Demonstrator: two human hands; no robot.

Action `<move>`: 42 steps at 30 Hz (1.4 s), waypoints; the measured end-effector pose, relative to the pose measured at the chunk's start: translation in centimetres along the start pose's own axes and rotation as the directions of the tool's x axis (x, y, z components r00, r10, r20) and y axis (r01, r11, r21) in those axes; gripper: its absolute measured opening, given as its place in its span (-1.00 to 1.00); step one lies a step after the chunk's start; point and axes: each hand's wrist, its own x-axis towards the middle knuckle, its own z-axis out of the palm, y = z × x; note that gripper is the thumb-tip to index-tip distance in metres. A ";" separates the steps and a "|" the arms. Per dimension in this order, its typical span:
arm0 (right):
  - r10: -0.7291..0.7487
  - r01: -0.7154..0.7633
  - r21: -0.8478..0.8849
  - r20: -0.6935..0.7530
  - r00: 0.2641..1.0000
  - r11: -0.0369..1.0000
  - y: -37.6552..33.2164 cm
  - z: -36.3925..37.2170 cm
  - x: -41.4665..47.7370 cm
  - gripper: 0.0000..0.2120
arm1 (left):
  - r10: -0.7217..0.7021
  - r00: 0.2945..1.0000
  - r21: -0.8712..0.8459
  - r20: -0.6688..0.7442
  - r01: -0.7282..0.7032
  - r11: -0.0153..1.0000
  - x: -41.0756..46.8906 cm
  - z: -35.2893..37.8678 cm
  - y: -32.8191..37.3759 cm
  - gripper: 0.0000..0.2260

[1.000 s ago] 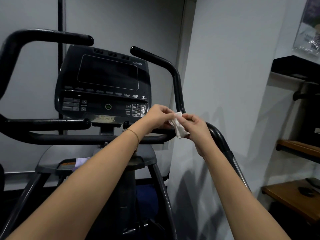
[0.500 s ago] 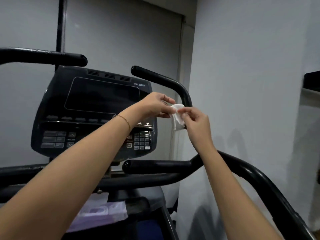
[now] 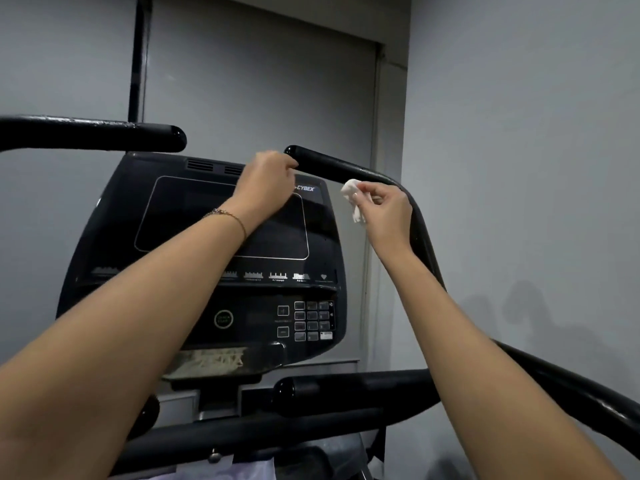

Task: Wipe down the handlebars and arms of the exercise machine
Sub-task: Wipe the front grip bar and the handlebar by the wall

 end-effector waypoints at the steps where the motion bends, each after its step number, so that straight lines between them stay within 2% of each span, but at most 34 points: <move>1: -0.004 0.004 -0.021 -0.006 1.000 1.000 0.2 0.3 0.9 -0.96 | -0.010 1.000 0.046 0.003 0.010 0.999 0.6 -0.2 -0.7 -0.69; 4: -0.049 0.049 -0.129 0.009 0.999 0.990 0.5 1.3 3.7 -0.80 | 0.008 0.996 0.187 0.094 -0.026 0.982 1.9 -0.1 -1.7 -0.59; 9: -0.156 0.154 -0.324 0.020 0.988 0.934 0.4 3.7 7.3 -0.80 | 0.116 0.967 0.325 0.228 -0.188 0.927 3.1 0.7 -2.4 -0.50; 13: -0.208 0.219 -0.517 0.081 0.975 0.827 0.7 5.3 8.7 -0.79 | 0.152 0.948 0.398 0.280 -0.258 0.880 3.2 0.3 -2.4 -0.44; 15: -0.230 0.242 -0.559 0.093 0.969 0.793 1.0 5.5 8.7 -0.77 | 0.177 0.938 0.434 0.298 -0.299 0.850 3.3 -0.1 -2.4 -0.44; 19: -0.280 0.319 -0.539 0.155 0.947 0.779 1.5 5.1 7.7 -0.79 | 0.192 0.932 0.467 0.309 -0.324 0.823 3.1 -0.3 -2.6 -0.42; 23: -0.208 0.246 -0.488 0.132 0.969 0.838 0.3 5.9 9.4 -0.78 | 0.209 0.929 0.506 0.307 -0.345 0.791 3.2 -0.2 -2.6 -0.41; 27: -0.314 0.374 -0.476 0.204 0.927 0.796 -0.9 8.1 8.0 -0.80 | 0.205 0.930 0.512 0.306 -0.343 0.787 3.2 -0.1 -2.8 -0.41; 29: -0.350 0.395 -0.486 0.185 0.918 0.780 -0.1 7.8 7.3 -0.79 | 0.196 0.931 0.511 0.307 -0.335 0.792 3.0 -0.2 -2.6 -0.42; 32: -0.314 0.342 -0.509 0.144 0.939 0.790 0.2 6.8 7.7 -0.77 | 0.196 0.931 0.527 0.308 -0.339 0.780 2.9 0.0 -2.3 -0.44; 34: -0.259 0.308 -0.521 0.167 0.951 0.796 -0.6 7.2 8.5 -0.75 | 0.186 0.932 0.530 0.310 -0.332 0.780 2.9 0.1 -2.3 -0.44; 38: -0.237 0.300 -0.471 0.190 0.953 0.829 -1.0 7.4 8.4 -0.76 | 0.187 0.921 0.535 0.342 -0.354 0.767 3.2 -0.6 -2.3 -0.43; 42: -0.225 0.296 -0.567 0.193 0.955 0.769 -0.1 5.2 8.2 -0.75 | 0.179 0.913 0.569 0.367 -0.372 0.733 3.2 -1.0 -2.0 -0.45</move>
